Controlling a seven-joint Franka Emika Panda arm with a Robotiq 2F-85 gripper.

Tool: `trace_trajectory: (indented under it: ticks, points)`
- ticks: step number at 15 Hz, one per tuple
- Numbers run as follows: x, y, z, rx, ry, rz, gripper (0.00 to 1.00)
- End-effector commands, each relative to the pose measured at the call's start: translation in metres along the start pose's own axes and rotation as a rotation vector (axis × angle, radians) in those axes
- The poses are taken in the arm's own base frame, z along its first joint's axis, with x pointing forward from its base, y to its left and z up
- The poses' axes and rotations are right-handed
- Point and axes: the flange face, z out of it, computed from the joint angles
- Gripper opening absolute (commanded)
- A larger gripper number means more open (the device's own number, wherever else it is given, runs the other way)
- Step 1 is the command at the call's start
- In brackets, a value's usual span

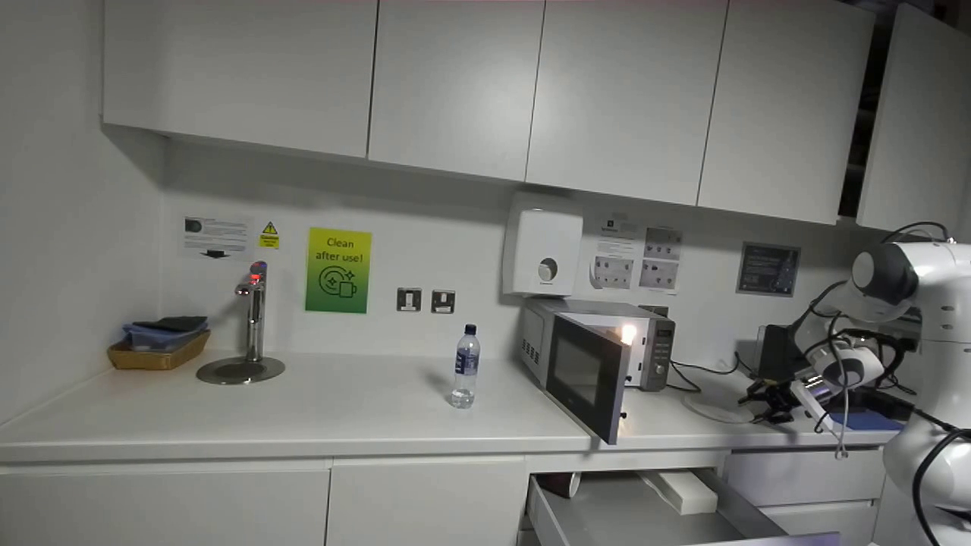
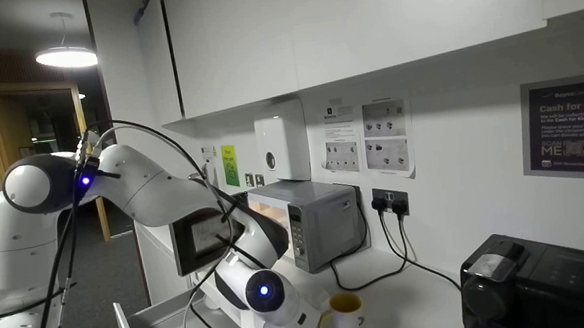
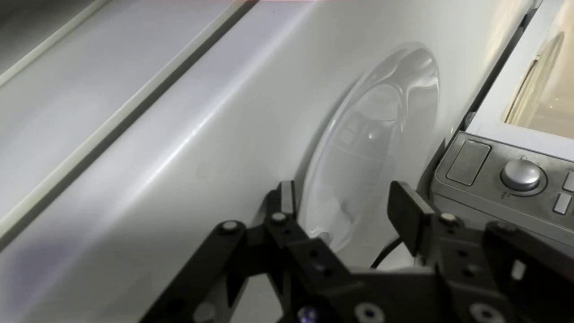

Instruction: Move the white plate into the microwave

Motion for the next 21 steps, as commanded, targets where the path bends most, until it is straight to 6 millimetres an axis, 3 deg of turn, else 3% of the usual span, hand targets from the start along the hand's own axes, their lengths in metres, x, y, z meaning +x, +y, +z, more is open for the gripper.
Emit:
trace_trajectory:
  ticks: [1,5,10,14,21]
  points:
    - [0.009,0.003,0.000,0.034,0.000,-0.022,0.28]
    - [0.011,0.005,0.001,0.025,-0.001,-0.022,0.01]
    - [0.013,-0.009,-0.001,0.030,0.011,-0.038,0.01]
    - [0.012,-0.048,-0.005,0.051,0.024,-0.073,0.01]
    - [-0.004,-0.131,0.011,0.145,-0.038,-0.177,0.01]
